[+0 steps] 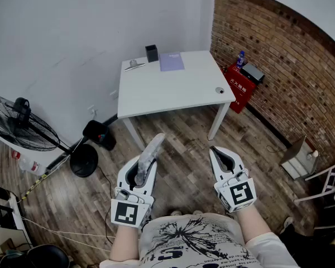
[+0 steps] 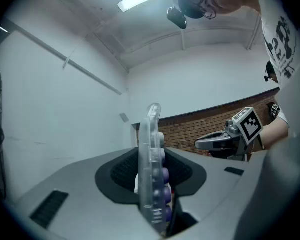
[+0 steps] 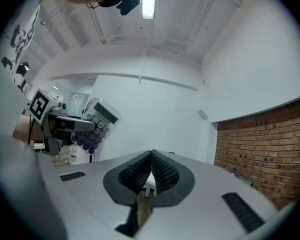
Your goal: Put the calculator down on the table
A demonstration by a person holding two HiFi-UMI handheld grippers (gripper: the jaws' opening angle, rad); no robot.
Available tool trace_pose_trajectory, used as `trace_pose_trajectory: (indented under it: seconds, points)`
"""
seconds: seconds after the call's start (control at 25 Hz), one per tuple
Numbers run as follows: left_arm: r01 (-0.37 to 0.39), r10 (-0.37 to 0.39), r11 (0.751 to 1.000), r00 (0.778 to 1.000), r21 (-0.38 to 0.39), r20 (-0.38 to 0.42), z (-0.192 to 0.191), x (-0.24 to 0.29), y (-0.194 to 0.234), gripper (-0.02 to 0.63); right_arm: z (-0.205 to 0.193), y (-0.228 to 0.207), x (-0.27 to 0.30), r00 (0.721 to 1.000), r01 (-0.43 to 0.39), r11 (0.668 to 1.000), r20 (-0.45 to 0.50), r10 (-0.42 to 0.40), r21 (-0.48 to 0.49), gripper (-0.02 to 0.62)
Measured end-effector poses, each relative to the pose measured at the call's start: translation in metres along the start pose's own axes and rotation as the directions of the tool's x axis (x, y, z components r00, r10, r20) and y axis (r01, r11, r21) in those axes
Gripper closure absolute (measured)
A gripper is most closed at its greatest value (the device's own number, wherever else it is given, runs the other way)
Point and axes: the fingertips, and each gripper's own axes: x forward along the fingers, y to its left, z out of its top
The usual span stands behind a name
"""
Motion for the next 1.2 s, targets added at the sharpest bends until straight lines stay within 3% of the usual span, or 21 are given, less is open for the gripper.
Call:
trace_pose_trajectory:
  seconds: [0.28,0.44,0.72,0.92,1.2]
  points:
    - [-0.009,0.009,0.999,1.0,-0.033,0.001,-0.001,-0.002,0.007,0.465,-0.001,0.004,0.003,1.0,0.004,1.0,-0.009,-0.004,0.001,0.583]
    - [-0.026,0.03,0.995,0.999,-0.096,0.039,0.004,0.0,0.02,0.465,-0.001,0.009,0.011,1.0,0.015,1.0,-0.016,-0.015,-0.002,0.583]
    - [0.042,-0.042,0.997,0.999,-0.063,-0.009,-0.018,0.004,0.043,0.465,-0.016,0.006,0.03,0.993,0.111,0.99,-0.052,-0.107,0.09,0.581]
    - [0.057,-0.06,0.996,0.998,-0.074,-0.036,-0.031,0.024,0.058,0.465,-0.028,-0.004,0.053,0.987,0.136,0.984,-0.096,-0.126,0.114,0.581]
    - [0.011,-0.016,0.996,0.998,-0.088,-0.06,-0.062,0.087,0.078,0.465,-0.054,-0.047,0.116,0.993,0.078,0.988,-0.095,-0.065,0.134,0.581]
